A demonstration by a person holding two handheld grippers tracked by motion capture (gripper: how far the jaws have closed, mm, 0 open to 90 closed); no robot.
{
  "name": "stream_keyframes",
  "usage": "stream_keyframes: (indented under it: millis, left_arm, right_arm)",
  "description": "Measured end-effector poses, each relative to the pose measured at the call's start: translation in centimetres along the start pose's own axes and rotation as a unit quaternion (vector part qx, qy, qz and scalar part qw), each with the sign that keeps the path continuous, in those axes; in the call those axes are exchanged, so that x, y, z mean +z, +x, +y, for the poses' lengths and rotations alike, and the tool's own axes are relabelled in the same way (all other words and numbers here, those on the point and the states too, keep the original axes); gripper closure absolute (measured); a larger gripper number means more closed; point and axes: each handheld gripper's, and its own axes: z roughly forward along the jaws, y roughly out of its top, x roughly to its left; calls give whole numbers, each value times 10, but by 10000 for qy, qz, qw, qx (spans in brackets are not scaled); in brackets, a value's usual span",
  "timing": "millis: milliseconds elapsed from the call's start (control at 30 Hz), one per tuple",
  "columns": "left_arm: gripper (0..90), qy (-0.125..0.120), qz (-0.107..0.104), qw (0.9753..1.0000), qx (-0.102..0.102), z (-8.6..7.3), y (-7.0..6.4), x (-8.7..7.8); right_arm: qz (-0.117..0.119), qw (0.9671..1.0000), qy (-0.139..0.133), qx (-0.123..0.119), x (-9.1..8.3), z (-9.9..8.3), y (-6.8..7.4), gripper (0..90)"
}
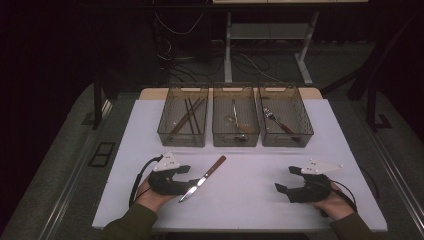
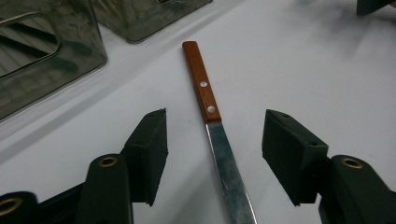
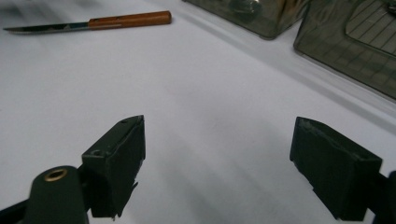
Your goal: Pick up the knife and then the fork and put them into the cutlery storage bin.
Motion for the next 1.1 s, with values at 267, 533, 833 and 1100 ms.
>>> stream_keyframes:
  millis: [267,533,833,1100]
  left_arm:
    - [498,236,4,9997,-72,12,-2,25]
    - [563,521,47,9986,-97,18,-1,46]
    - [674,754,69,9971,70,17,-3,56]
    - [733,875,188,9954,334,19,-7,58]
  right_arm:
    - [-48,10000,34,-26,2,-1,1,183]
    - [-14,9999,99,-114,5,-1,3,183]
    - [1,9999,44,-132,3,0,2,183]
    - [44,9999,34,-130,3,0,2,183]
